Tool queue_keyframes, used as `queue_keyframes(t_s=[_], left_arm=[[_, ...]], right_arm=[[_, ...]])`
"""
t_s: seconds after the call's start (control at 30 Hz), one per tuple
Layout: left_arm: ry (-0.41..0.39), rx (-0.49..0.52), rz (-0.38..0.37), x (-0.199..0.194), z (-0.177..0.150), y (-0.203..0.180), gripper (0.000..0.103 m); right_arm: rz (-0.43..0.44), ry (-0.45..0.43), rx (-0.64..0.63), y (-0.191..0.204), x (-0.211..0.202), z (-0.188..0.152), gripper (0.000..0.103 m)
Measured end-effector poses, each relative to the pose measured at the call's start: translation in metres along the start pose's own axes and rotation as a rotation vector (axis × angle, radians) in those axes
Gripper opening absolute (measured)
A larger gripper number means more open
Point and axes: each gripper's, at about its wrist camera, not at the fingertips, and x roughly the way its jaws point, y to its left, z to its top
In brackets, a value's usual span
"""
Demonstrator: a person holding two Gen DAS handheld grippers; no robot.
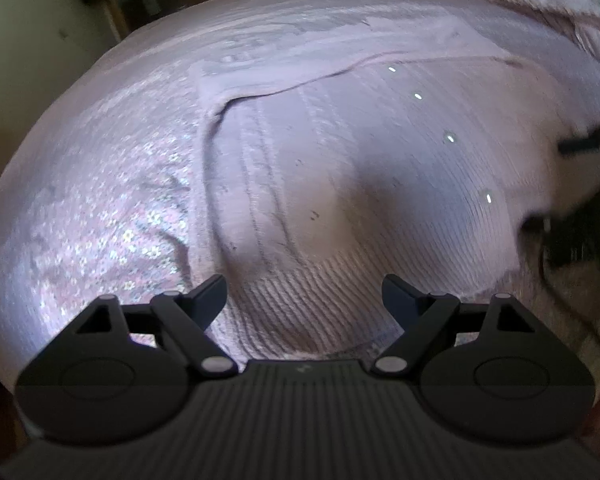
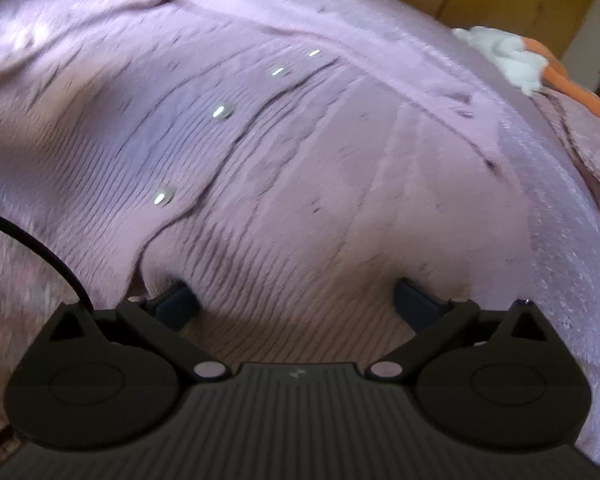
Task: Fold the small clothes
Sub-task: 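Move both grippers over the ribbed hem of the cardigan, then close the right gripper on the ribbed hem while the left gripper grasps the hem too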
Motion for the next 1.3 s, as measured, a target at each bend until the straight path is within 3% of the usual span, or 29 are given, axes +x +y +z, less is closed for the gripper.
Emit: queue_keyframes(t_s=[0.23,0.5,0.73,0.87,0.97,1.07,1.2,1.3], left_arm=[[-0.008,0.084,-0.009,0.0,-0.006,-0.015,0.086],[0.015,0.17,-0.057,0.009,-0.005,-0.031,0.086],[0.016,0.281,0.042,0.038,0.0,-0.054,0.087],[-0.02,0.287,0.154,0.049,0.009,-0.052,0.087],[-0.05,0.287,0.195,0.053,0.013,-0.047,0.088],[-0.073,0.233,0.181,0.055,0.018,-0.039,0.087],[-0.086,0.164,0.143,0.057,0.021,-0.03,0.086],[-0.081,0.143,0.089,0.057,0.023,-0.027,0.069]], right_arm=[[0.04,-0.041,0.212,-0.034,-0.005,0.008,0.102],[0.042,-0.071,0.307,-0.045,-0.006,0.012,0.102],[0.042,-0.115,0.341,-0.053,-0.009,0.015,0.102],[0.04,-0.135,0.343,-0.053,-0.006,0.011,0.102],[0.041,-0.152,0.334,-0.05,-0.004,0.008,0.102],[0.046,-0.174,0.34,-0.048,-0.005,0.005,0.098],[0.059,-0.188,0.327,-0.046,-0.007,0.008,0.086],[0.088,-0.166,0.323,-0.046,-0.001,0.012,0.079]])
